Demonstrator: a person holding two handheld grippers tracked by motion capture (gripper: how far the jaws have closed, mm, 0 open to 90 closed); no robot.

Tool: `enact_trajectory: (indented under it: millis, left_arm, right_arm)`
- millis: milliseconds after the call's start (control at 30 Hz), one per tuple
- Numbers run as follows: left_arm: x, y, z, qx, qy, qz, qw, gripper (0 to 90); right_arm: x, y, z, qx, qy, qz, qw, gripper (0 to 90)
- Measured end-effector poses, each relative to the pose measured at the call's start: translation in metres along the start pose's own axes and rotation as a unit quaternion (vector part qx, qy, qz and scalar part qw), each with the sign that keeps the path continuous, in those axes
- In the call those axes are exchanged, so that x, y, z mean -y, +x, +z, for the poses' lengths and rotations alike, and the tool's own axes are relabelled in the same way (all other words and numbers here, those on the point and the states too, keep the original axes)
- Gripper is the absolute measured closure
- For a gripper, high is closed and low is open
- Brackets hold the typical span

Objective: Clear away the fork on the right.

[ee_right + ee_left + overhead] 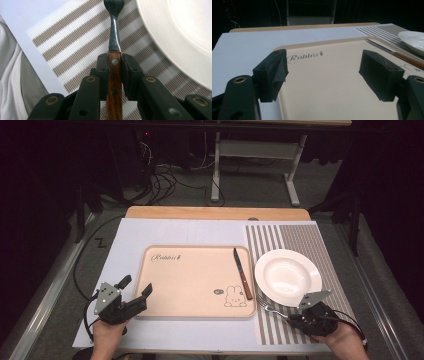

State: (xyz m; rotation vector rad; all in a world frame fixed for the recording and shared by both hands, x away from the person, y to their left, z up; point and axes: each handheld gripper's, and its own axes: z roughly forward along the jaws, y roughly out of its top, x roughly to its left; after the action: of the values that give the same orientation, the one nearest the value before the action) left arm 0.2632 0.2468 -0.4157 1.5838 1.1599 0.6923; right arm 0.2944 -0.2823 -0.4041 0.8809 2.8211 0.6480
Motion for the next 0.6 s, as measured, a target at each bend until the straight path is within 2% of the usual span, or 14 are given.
enact_trajectory:
  millis: [167,333,600]
  left_arm:
    - [0.000,0.000,0.000,-0.002,0.002,0.000,1.0000,23.0]
    - [0.000,0.000,0.001,-0.002,0.010,0.000,1.0000,23.3]
    - [0.001,0.001,0.001,0.004,0.011,-0.004,0.9999,24.5]
  right_arm:
    - [-0.011,0.007,0.007,-0.009,-0.013,0.002,0.9999,79.1]
    - [-0.020,0.010,0.006,-0.010,-0.023,0.002,0.9997,79.1]
    - [-0.036,0.012,0.003,-0.007,-0.039,0.017,0.9991,79.1]
